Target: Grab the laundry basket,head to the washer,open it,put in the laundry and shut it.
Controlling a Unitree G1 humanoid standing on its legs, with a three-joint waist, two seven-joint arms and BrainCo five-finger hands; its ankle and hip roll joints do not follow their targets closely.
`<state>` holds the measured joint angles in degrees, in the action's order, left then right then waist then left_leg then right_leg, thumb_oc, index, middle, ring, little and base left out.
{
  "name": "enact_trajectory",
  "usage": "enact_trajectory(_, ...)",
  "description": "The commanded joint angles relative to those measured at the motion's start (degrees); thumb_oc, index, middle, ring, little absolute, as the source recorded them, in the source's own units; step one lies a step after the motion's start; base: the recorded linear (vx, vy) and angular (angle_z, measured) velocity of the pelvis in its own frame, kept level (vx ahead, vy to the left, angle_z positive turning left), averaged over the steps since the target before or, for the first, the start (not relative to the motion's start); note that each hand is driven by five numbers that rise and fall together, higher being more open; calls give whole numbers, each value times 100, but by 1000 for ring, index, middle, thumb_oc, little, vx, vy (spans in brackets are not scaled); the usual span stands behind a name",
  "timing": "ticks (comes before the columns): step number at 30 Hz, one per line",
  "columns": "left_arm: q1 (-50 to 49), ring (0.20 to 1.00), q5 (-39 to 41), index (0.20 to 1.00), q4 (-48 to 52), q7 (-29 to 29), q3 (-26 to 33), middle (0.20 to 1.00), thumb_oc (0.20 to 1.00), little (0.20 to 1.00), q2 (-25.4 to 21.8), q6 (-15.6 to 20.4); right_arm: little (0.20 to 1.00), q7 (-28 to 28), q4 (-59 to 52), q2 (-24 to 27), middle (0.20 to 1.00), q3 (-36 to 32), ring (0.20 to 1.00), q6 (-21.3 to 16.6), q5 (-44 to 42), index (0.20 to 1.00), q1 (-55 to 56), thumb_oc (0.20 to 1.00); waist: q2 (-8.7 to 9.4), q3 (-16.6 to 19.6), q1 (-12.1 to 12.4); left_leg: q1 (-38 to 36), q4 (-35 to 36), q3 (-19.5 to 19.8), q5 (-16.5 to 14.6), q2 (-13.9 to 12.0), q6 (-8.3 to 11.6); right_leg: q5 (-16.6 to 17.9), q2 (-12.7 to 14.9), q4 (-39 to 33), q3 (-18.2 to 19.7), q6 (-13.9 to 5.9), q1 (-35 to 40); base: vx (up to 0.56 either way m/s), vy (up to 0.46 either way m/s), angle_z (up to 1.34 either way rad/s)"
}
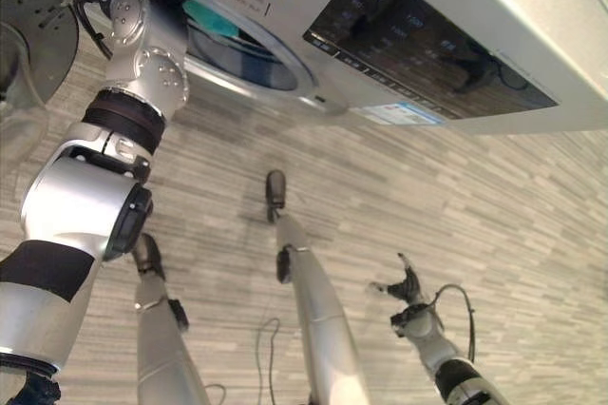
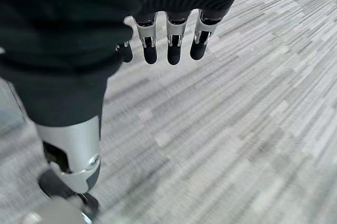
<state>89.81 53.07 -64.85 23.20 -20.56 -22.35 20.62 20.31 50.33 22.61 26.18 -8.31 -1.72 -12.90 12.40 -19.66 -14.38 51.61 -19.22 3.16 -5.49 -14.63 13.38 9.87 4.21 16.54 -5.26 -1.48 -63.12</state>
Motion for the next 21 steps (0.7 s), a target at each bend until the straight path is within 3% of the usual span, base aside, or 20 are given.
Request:
enact_trajectory(1,359,200,-464,200,-204,-263,-65,200,200,200,-572,-43,1000,-64,-189,219,1000,93,1000,68,69,1000,-39,1000,-228,277,-264,624,-383,394,-252,147,-650,-1787,64,1305,300,-587,95,-33,24,-3)
enact_trajectory(9,946,200,-189,200,-1078,-629,-177,200,200,200,-870,-467,1000,-89,-735,475,1000,-184,1000,46,-66,1000,37,1000,-324,276,-333,852,-307,418,-230,108,-647,-1817,88,1218,372,-640,-96,5,5,-1)
enact_trajectory(12,1388,200,137,200,-1090,-563,-237,200,200,200,-1001,-433,1000,-44,-1039,551,1000,-332,1000,8,-211,1000,1,1000,-329,288,-402,863,-226,382,-216,96,-636,-1812,74,1169,406,-651,-142,46,9,-1)
enact_trajectory(13,1661,382,263,382,-1105,-517,-313,382,382,382,-1038,-432,1000,-21,-1160,607,1000,-415,1000,-2,-250,1000,2,1000,-339,299,-427,883,-210,377,-214,103,-637,-1822,71,1167,418,-650,-163,38,-12,-2)
enact_trajectory(14,1848,1000,353,1000,-1100,-443,-351,1000,1000,1000,-1072,-385,1000,-10,-1278,664,1000,-443,1000,-4,-242,1000,21,1000,-357,294,-436,894,-196,364,-211,99,-635,-1833,77,1174,422,-654,-180,63,-1,-2)
enact_trajectory(16,2304,1000,341,1000,-963,-300,-608,1000,1000,1000,-995,-370,1000,63,-1383,814,1000,-504,1000,63,-115,1000,21,1000,-414,309,-445,927,-176,337,-204,96,-635,-1851,91,1193,424,-662,-201,38,8,-2)
enact_trajectory(18,2463,1000,192,1000,-1166,-659,-916,1000,1000,1000,-1016,-658,1000,79,-1519,982,1000,-620,1000,140,-22,1000,18,1000,-443,330,-452,938,-184,330,-199,102,-639,-1846,92,1205,415,-661,-206,19,-16,-8)
enact_trajectory(21,2371,1000,-509,1000,-1145,-749,-1218,1000,1000,1000,-910,-755,1000,-27,-1570,1083,1000,-718,1000,181,-5,1000,229,1000,-497,341,-384,909,-140,328,-168,126,-658,-1844,103,1222,394,-645,-203,7,-6,-5)
